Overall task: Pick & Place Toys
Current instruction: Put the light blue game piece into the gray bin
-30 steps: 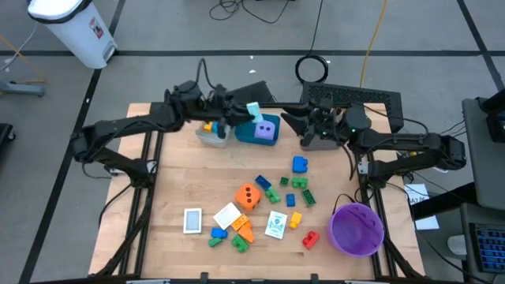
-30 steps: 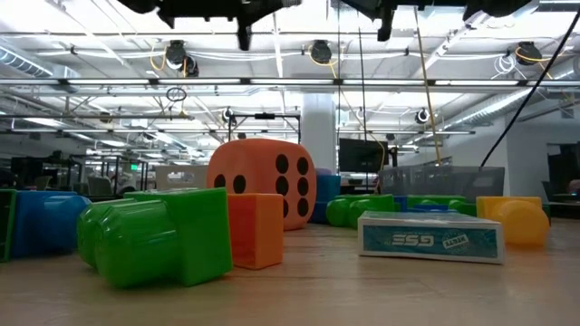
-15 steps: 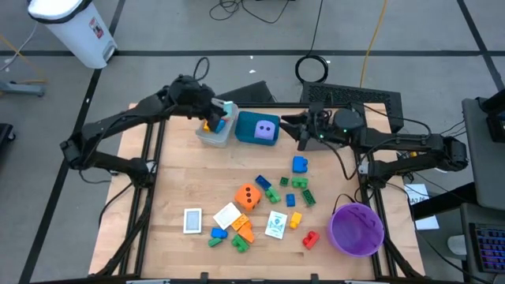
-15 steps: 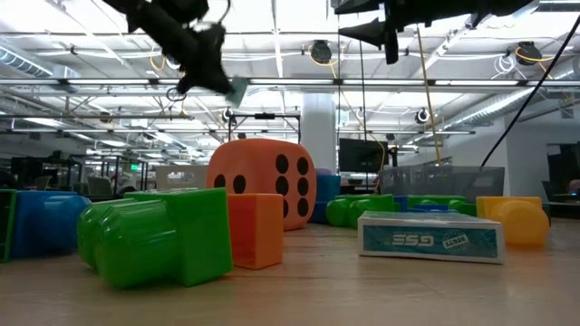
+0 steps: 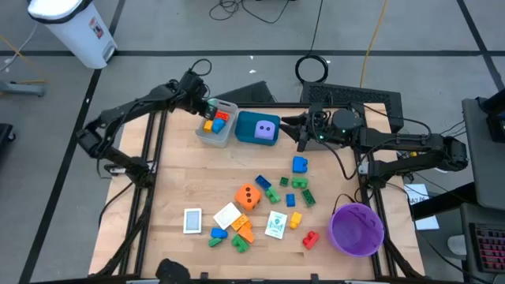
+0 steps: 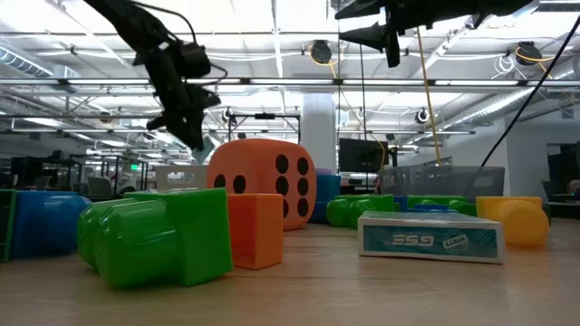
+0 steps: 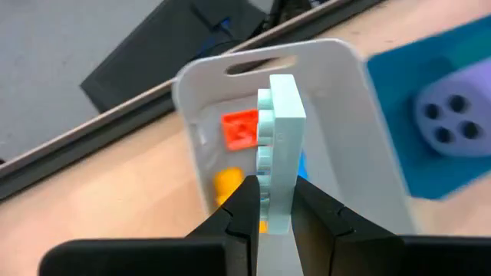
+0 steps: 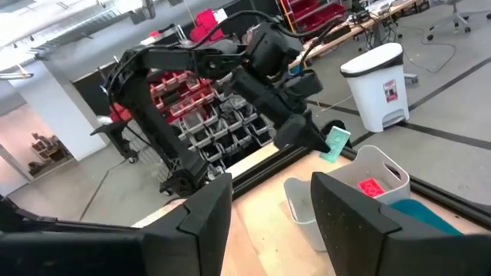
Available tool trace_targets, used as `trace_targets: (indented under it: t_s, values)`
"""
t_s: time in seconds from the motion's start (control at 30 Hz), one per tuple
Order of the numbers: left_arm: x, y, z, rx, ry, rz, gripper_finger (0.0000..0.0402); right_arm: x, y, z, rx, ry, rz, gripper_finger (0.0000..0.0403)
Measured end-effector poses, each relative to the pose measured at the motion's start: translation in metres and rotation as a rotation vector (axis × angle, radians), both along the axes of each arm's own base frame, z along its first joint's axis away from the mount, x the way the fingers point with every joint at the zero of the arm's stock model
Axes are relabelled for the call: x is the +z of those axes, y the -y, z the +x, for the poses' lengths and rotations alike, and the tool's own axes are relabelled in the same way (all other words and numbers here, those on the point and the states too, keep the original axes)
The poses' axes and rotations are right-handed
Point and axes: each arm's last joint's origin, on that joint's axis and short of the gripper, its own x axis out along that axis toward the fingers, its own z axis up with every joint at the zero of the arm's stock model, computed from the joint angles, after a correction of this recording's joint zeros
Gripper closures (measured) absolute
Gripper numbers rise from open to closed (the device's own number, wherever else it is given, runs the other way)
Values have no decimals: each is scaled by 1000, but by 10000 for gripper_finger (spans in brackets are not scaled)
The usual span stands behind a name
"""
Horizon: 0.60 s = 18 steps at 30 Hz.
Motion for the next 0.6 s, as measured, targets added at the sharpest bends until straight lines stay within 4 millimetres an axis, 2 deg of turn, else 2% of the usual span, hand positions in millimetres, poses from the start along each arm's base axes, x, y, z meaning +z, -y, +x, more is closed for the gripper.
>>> trace_targets:
  t_s: [0.3,0.43,0.6]
  values:
    - [-34,-16,6,14,-80,-89,344,-2,0,0,0,-24,6,232]
    - [-43,-19,9,21,-99,-103,344,-3,0,0,0,-27,5,232]
    - [-44,-21,9,60,-107,-83,344,-4,0,0,-1,-39,6,232]
